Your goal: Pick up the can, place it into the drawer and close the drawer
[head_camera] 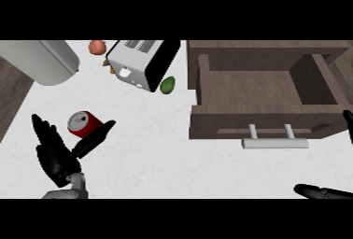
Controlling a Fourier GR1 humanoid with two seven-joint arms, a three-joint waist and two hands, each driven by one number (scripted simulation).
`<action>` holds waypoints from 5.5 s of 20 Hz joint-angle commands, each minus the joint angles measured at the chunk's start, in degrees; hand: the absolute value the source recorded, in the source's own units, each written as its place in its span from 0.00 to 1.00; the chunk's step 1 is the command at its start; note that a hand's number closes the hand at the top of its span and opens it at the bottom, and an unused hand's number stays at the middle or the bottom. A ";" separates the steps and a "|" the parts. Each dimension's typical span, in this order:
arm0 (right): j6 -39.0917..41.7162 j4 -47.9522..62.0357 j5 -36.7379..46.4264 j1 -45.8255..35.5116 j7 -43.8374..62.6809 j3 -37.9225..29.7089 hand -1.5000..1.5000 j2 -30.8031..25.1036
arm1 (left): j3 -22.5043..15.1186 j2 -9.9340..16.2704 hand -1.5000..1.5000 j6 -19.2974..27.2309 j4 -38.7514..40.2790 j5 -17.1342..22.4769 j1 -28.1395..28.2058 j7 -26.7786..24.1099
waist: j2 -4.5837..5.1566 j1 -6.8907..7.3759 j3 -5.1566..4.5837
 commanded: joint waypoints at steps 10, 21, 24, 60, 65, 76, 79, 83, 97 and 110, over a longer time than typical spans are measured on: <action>1.63 -3.55 -2.30 0.45 3.48 -4.15 0.00 -0.05 | 8.01 -0.01 0.00 -3.81 19.57 16.76 -3.76 -20.31 | 0.01 0.00 0.01; 3.26 -5.16 -5.80 -2.00 7.76 -7.95 0.00 -2.06 | 14.40 0.01 0.00 -7.98 41.25 28.07 -12.48 -38.09 | 0.09 -0.22 -0.02; 6.73 -5.27 -5.18 2.23 3.36 -8.11 0.00 -0.68 | 16.13 1.97 0.00 -10.95 41.08 27.79 -11.48 -36.73 | 0.02 -0.14 0.02; 4.19 -5.81 -0.91 -2.11 5.22 -6.73 0.00 1.49 | 5.17 3.43 1.00 -47.69 71.97 18.68 -34.37 -46.63 | 0.17 -0.87 -0.01; 4.46 -3.31 0.69 -3.18 3.24 -7.36 0.00 0.83 | 5.94 4.12 1.00 -48.42 69.62 19.25 -39.31 -44.25 | 0.17 -0.47 0.01; 3.99 -7.90 1.16 -1.40 6.60 -6.91 0.00 1.51 | -0.80 2.57 1.00 -43.63 48.21 17.08 -42.52 -22.29 | -0.31 0.46 0.07; 3.88 -8.47 0.76 -1.75 8.04 -7.43 0.00 0.74 | -2.25 0.12 1.00 -40.76 44.60 17.64 -44.82 -18.27 | -0.55 0.46 0.07; 2.66 -3.99 1.67 -6.12 7.22 -7.82 0.00 -0.05 | -2.82 0.11 1.00 -38.65 43.30 17.27 -51.68 -12.56 | -0.27 0.55 0.08; 4.65 -3.21 -0.62 -5.36 5.98 -9.73 0.00 -1.20 | -10.77 0.00 1.00 -25.27 38.55 18.62 -68.76 7.67 | 0.02 -0.92 0.08; 3.93 -4.57 -0.33 -8.34 8.72 -9.08 0.00 -2.57 | -10.43 -0.01 1.00 -23.88 60.26 24.73 -87.62 6.72 | 0.70 -3.35 0.15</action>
